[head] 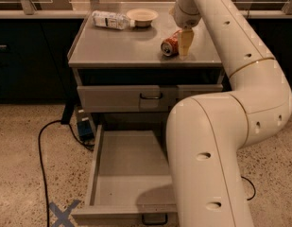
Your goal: Place coke can into middle drawer
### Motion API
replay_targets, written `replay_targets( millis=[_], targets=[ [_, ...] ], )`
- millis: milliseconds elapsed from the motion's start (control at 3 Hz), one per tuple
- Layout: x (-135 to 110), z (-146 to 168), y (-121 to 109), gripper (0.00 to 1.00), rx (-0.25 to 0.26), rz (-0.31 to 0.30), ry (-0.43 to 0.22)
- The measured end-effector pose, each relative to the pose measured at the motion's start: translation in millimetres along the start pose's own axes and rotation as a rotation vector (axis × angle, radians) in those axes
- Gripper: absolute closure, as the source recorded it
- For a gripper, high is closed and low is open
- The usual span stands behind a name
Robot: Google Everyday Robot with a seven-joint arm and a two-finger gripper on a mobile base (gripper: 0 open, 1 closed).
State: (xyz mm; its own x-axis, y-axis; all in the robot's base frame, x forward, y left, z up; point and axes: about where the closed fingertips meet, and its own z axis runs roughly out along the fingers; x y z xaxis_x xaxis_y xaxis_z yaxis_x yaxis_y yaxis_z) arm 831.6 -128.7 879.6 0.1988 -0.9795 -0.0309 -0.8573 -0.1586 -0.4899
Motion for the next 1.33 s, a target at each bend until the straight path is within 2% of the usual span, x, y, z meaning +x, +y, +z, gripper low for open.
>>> replay_targets(
  millis=[1333],
  targets=[
    [3, 26, 4, 0.00, -0.029, -0.018, -0.004]
  ],
)
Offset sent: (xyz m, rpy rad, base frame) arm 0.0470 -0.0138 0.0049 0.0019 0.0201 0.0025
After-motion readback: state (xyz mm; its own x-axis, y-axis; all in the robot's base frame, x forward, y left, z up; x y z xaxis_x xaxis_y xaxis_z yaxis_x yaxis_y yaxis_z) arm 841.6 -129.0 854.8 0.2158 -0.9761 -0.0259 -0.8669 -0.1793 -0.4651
